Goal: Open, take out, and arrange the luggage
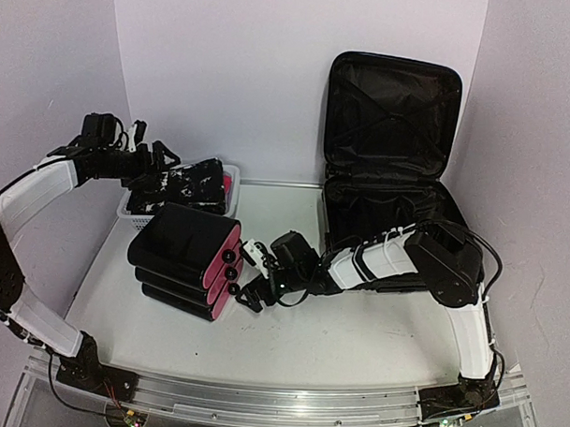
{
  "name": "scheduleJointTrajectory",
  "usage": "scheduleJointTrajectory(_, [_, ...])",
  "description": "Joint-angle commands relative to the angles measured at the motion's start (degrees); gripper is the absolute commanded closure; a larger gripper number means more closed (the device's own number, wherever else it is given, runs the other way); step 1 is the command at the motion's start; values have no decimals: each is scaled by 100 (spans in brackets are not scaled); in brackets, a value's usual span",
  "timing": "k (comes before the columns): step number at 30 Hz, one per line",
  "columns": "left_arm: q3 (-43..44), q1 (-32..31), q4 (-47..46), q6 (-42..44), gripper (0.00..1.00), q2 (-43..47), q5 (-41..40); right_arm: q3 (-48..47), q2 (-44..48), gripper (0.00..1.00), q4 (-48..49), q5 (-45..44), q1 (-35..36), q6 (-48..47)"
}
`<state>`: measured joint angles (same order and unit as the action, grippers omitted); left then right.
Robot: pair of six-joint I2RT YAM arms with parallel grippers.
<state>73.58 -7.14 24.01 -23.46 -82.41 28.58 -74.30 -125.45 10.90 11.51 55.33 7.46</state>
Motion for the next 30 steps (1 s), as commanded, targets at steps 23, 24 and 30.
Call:
scheduleJointTrajectory(23, [27,-7,104,951,4,1143,-1338,-2469,-1217,2,9,2871,-82,-3137])
scheduleJointTrajectory(24, [21,-11,104,975,4,1208,-1405,-2655,-1324,2,16,2807,-28,-3084])
scheduleJointTrajectory(30, [-25,-7,84,1072,4,1491,-1689,-4012,-2335,2,372,2139,444,-2176])
